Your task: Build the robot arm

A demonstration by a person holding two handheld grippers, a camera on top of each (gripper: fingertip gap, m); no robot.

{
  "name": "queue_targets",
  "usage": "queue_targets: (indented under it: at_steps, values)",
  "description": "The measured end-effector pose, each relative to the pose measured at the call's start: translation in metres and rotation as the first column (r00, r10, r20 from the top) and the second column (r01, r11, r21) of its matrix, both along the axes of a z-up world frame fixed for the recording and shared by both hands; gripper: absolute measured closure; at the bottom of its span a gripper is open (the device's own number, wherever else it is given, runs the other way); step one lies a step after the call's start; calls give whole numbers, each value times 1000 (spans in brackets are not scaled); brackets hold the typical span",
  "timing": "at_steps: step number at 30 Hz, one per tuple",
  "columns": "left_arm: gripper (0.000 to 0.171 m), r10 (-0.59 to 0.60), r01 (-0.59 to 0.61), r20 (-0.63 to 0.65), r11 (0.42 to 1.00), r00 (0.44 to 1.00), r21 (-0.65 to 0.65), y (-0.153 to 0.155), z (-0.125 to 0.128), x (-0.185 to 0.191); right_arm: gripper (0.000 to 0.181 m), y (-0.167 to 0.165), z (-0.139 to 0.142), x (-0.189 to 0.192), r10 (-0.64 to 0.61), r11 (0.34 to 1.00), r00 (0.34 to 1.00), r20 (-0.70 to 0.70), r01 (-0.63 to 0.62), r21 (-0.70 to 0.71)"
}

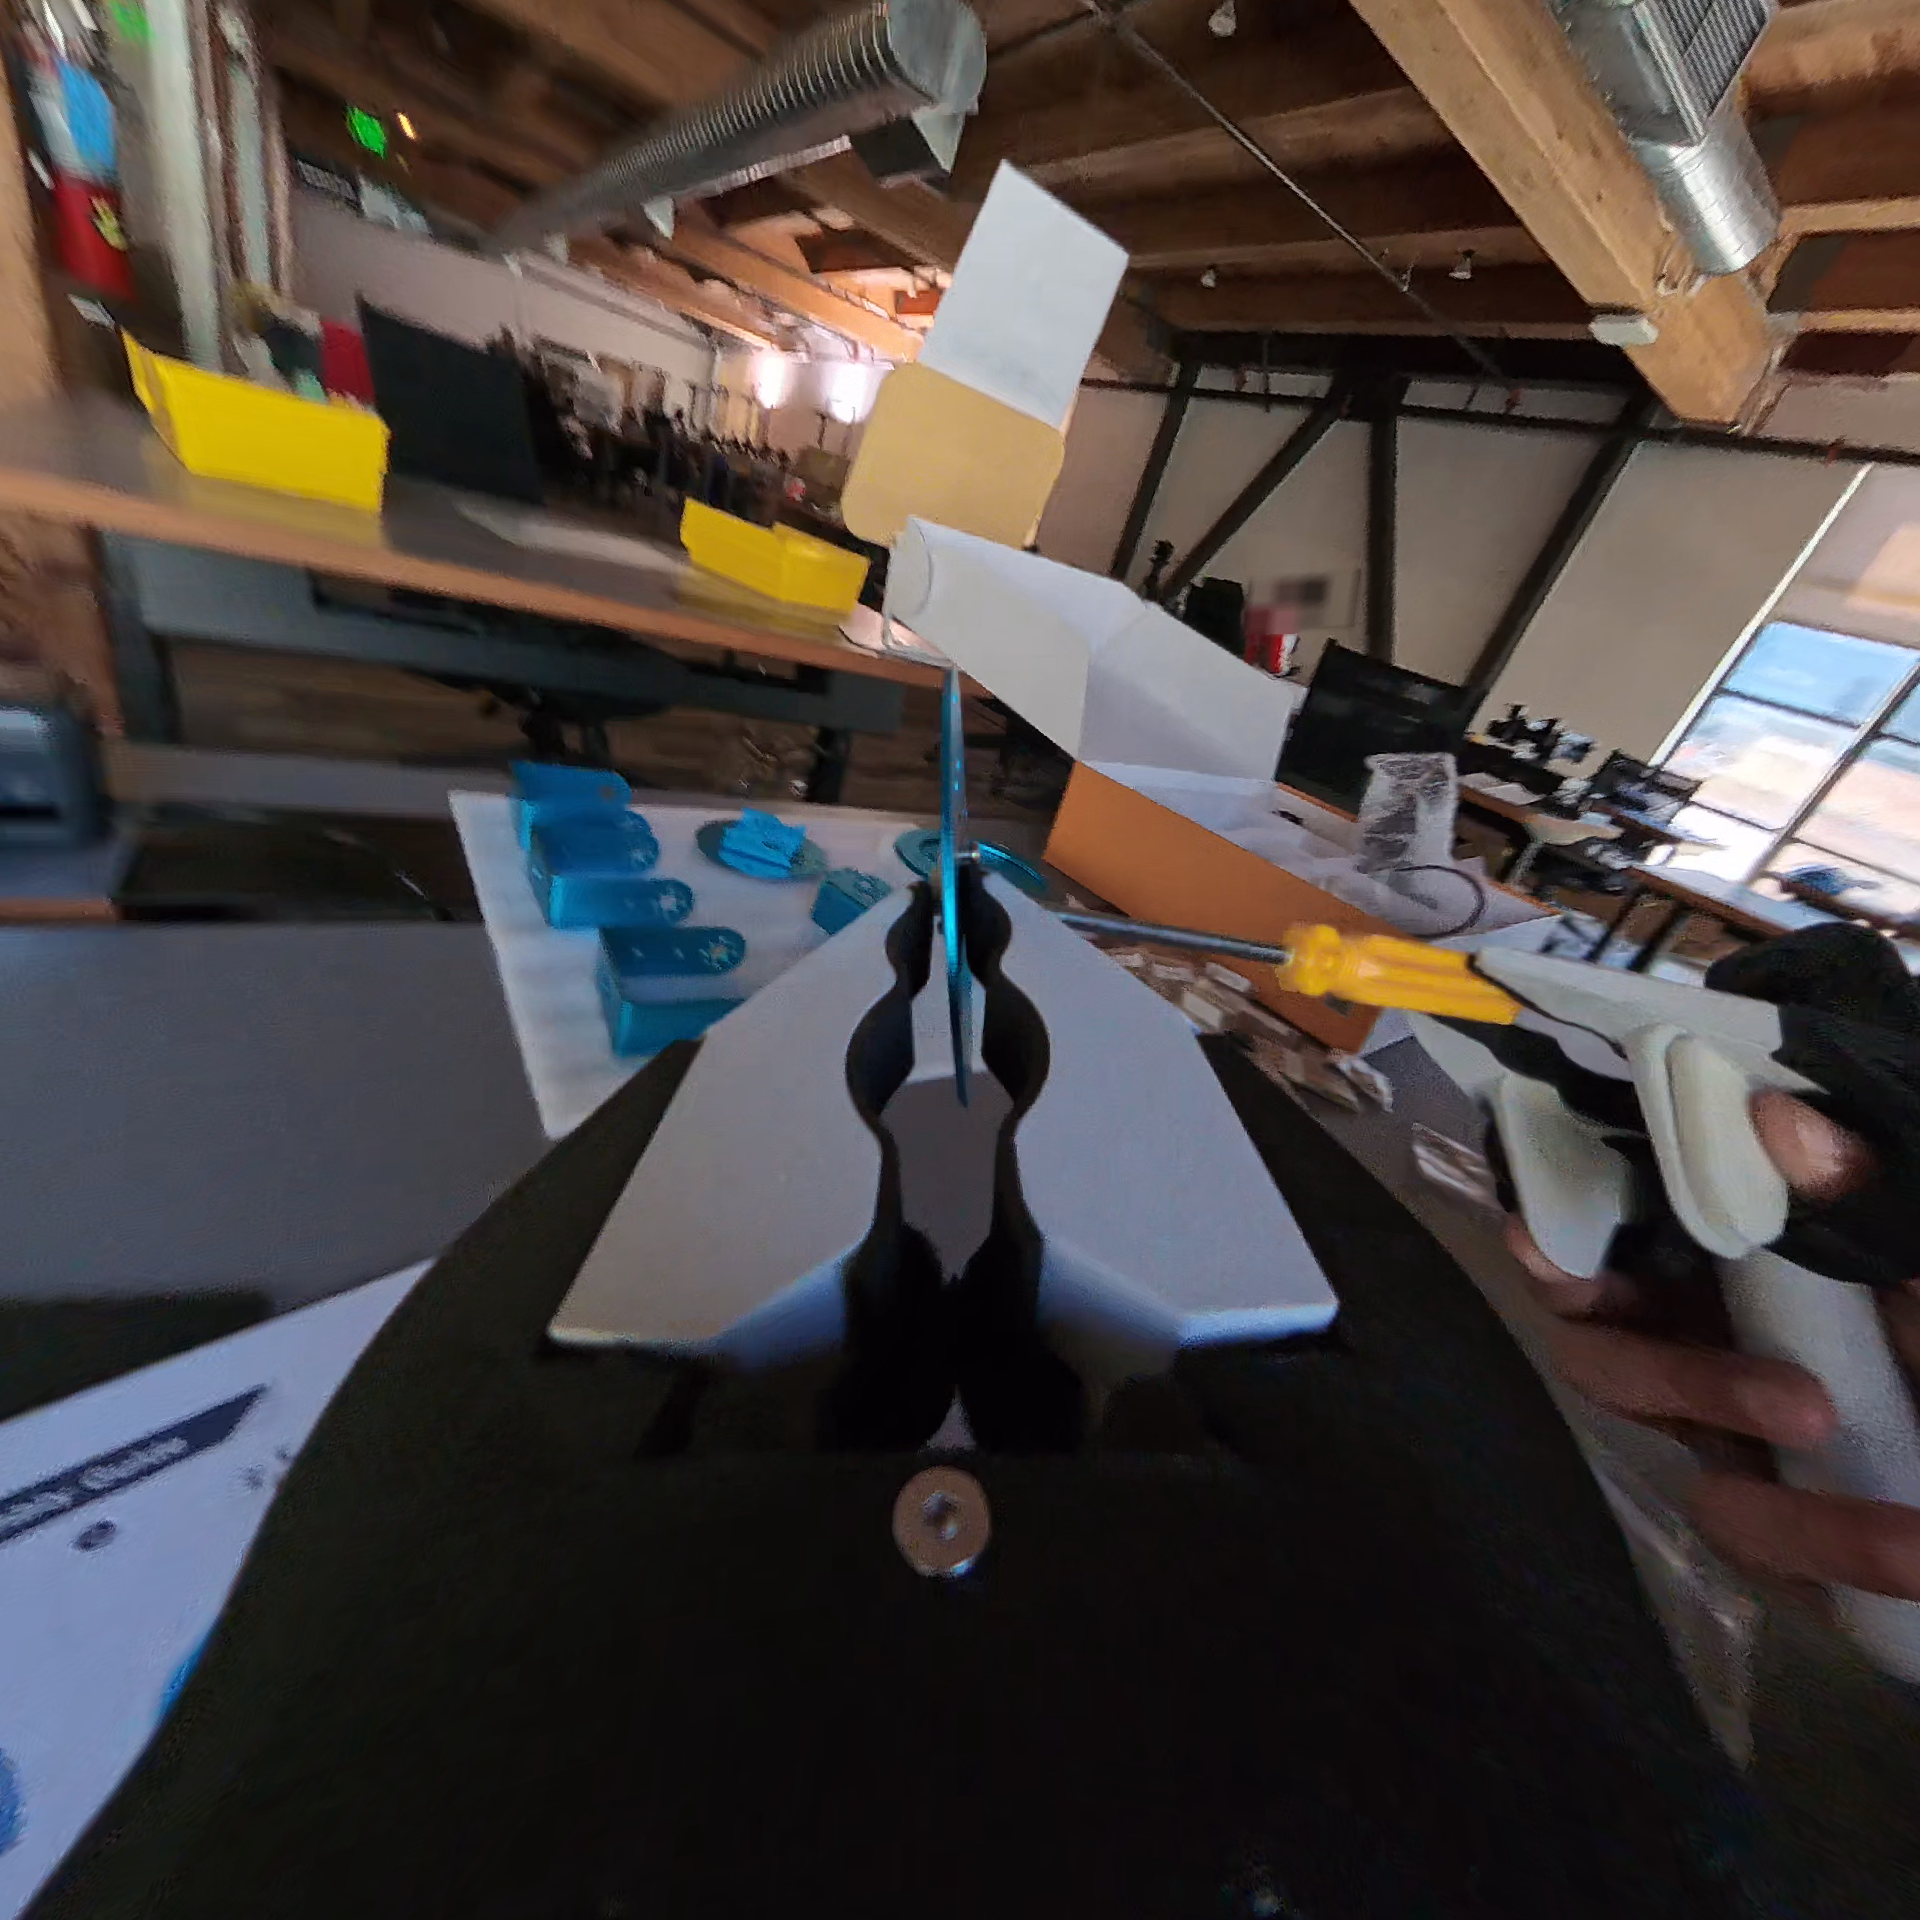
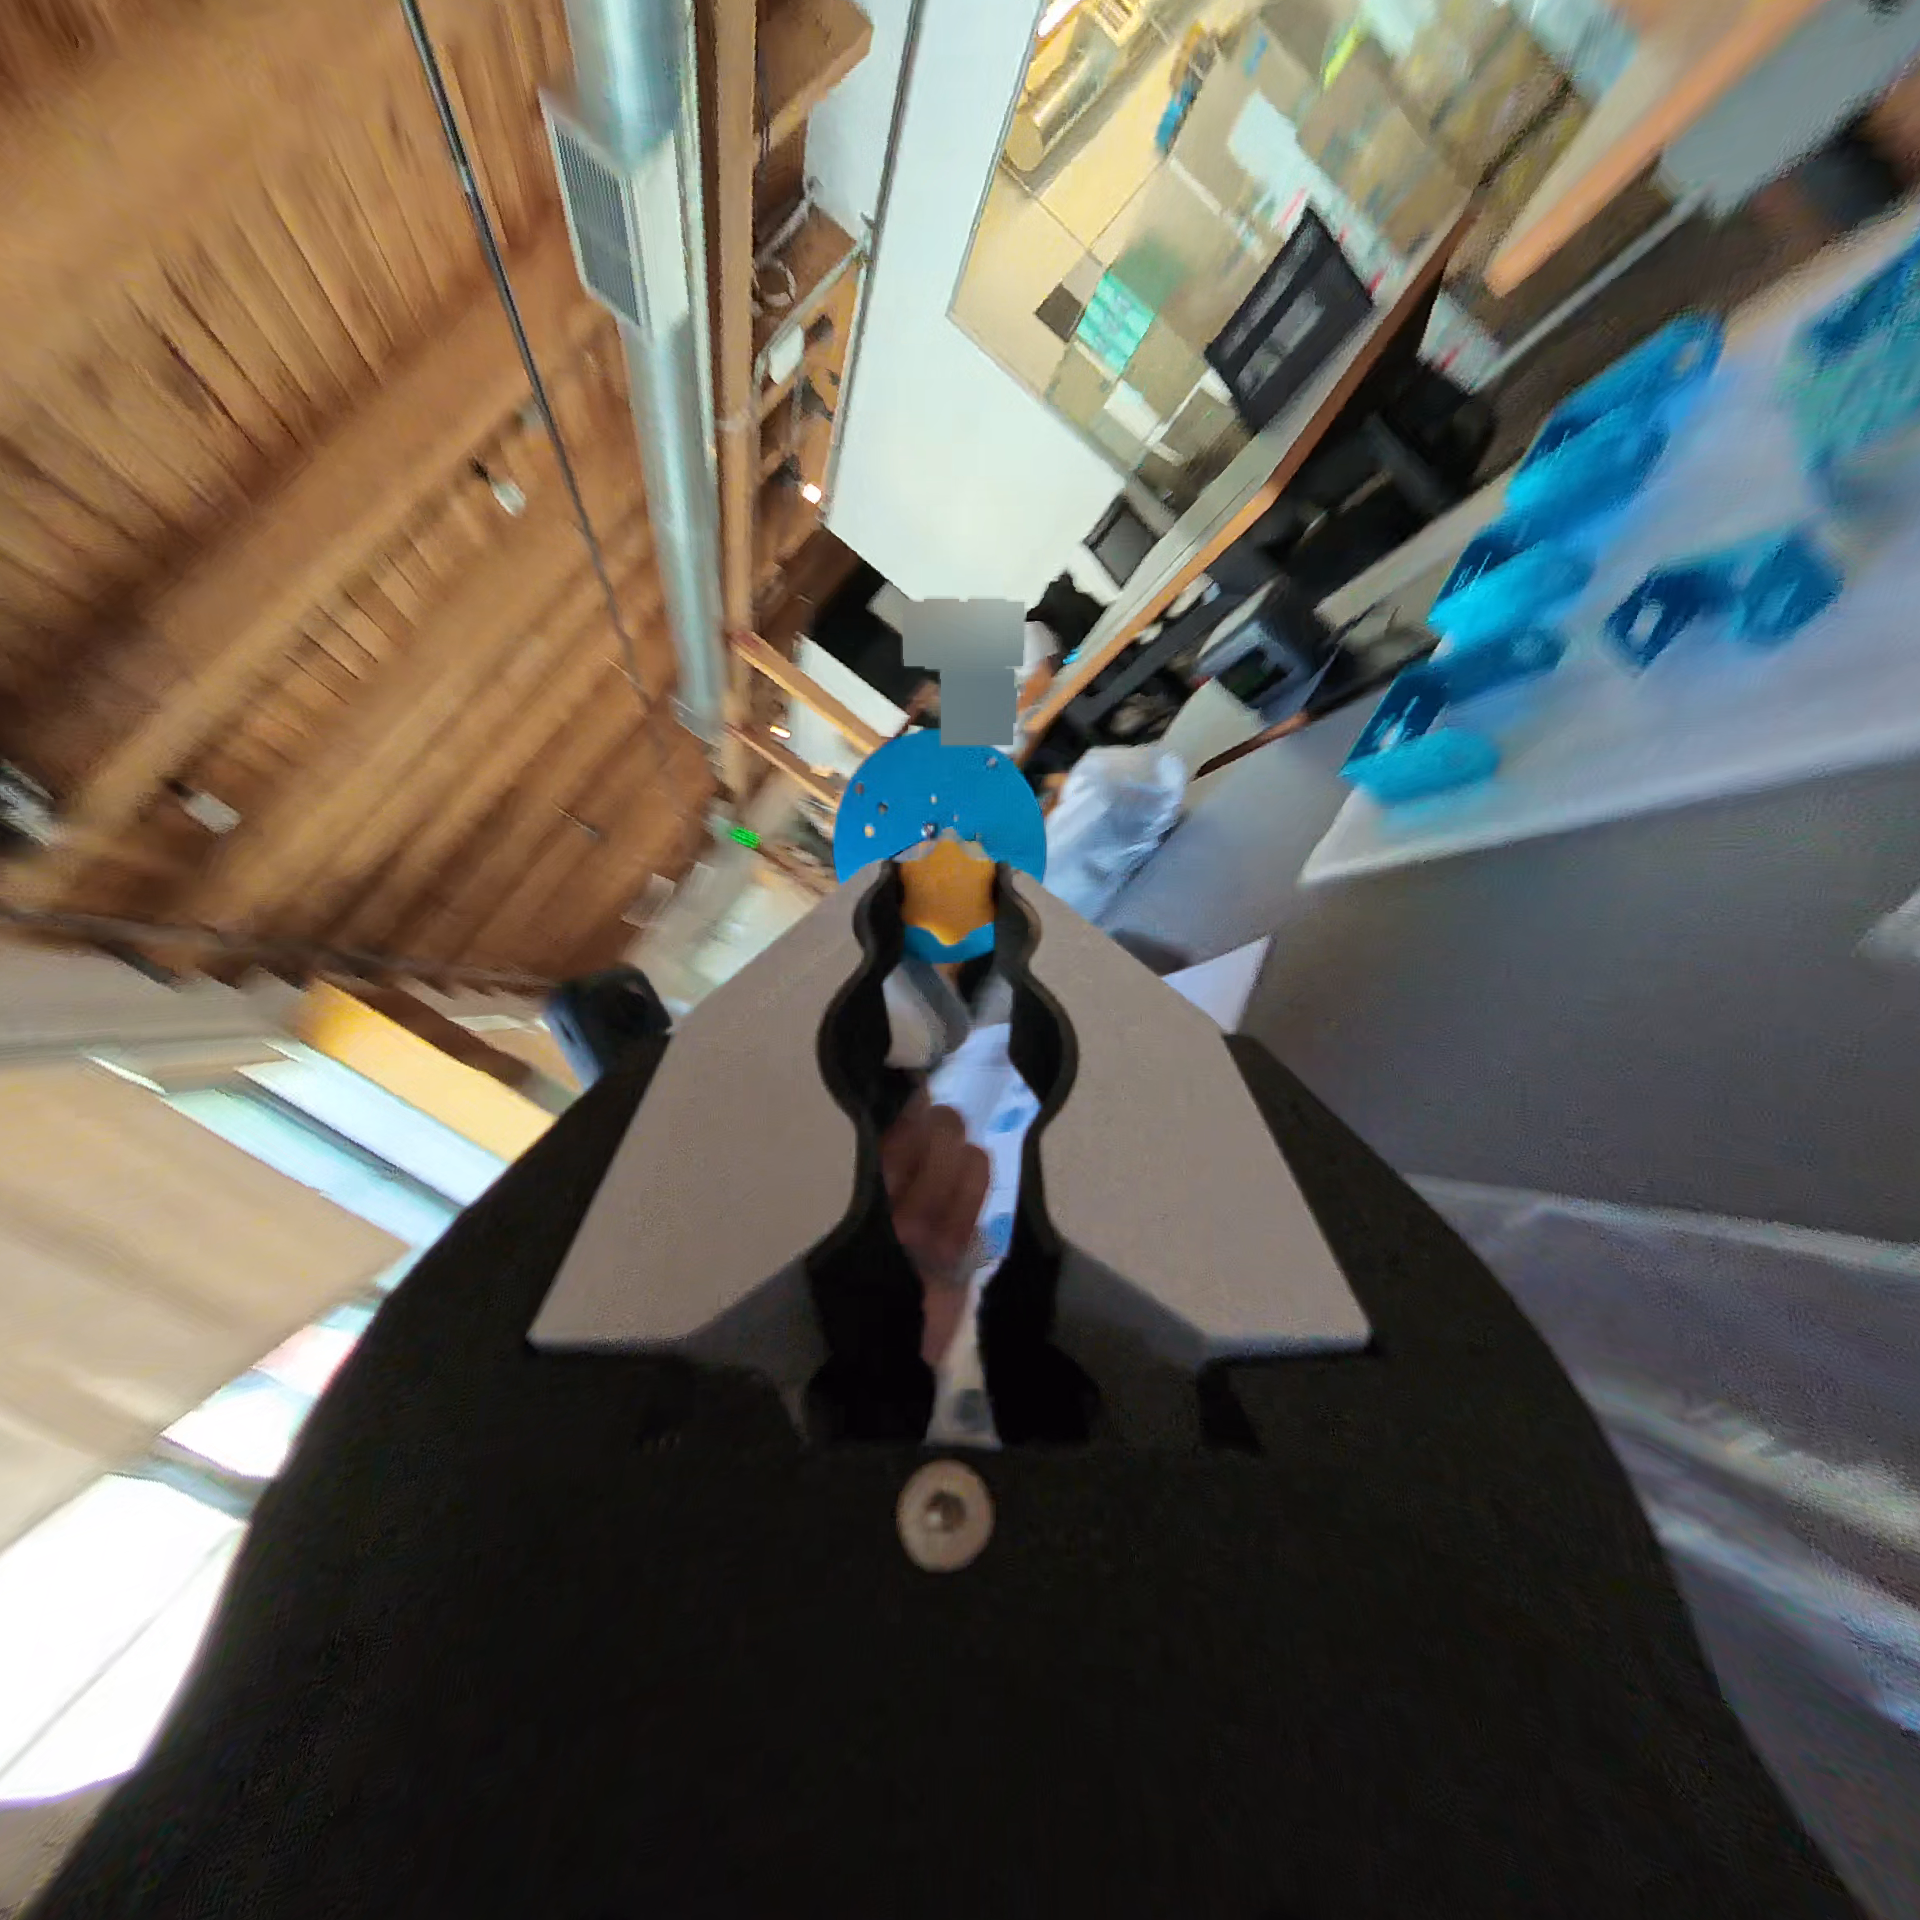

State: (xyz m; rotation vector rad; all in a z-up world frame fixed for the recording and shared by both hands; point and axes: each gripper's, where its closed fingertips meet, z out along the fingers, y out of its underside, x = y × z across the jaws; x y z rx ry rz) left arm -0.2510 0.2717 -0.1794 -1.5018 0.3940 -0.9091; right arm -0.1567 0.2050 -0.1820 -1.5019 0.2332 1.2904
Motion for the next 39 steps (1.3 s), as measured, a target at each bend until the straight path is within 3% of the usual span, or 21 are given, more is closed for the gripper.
queue_targets:
  at_steps: [3,7,11,14,16,18,22,25,28,32,34,37,39]
  values:
    - [166,100,-85,-79,982,992,167,-5,16,-7,166,-4,-12,-11,93,981,948,-304,-139,-134]
    - [166,199,-134,-160,928,967,347,-11,29,-11,166,-8,-18,-22,149,920,795,-588,-329,-212]
    - [166,201,-107,-172,892,964,440,-23,38,-11,166,-9,-22,-22,185,853,649,-738,-479,-208]
    - [166,192,-112,-145,893,971,436,-37,43,-12,166,-18,-17,-22,223,829,623,-750,-526,-190]
    - [166,200,-131,-126,899,972,417,-49,47,-15,166,-26,-9,-20,282,824,661,-695,-538,-177]
    - [166,210,-163,-96,919,973,358,-61,48,-16,166,-30,1,-13,330,868,756,-565,-478,-133]
    - [166,249,-245,-17,961,968,126,-72,26,-17,166,-36,14,-3,334,942,933,-136,-332,44]
    - [166,261,-261,4,965,965,-26,-77,4,-14,166,-48,16,-1,223,921,944,241,-285,264]
    - [166,237,-231,20,959,971,-165,-83,-18,-9,166,-67,12,-5,87,803,822,563,-392,448]
    - [166,185,-175,7,940,983,-292,-94,-39,-6,165,-88,-13,-9,-112,605,497,860,-653,456]
    - [166,156,-148,-4,927,988,-345,-100,-48,-6,165,-91,-22,-7,-281,512,342,897,-737,441]
    - [166,128,-139,-55,912,990,-386,-106,-59,-6,165,-99,-30,-9,-529,359,181,829,-837,412]
    - [166,129,-166,-123,914,984,-371,-108,-63,-6,165,-104,-31,-12,-613,294,128,779,-879,375]
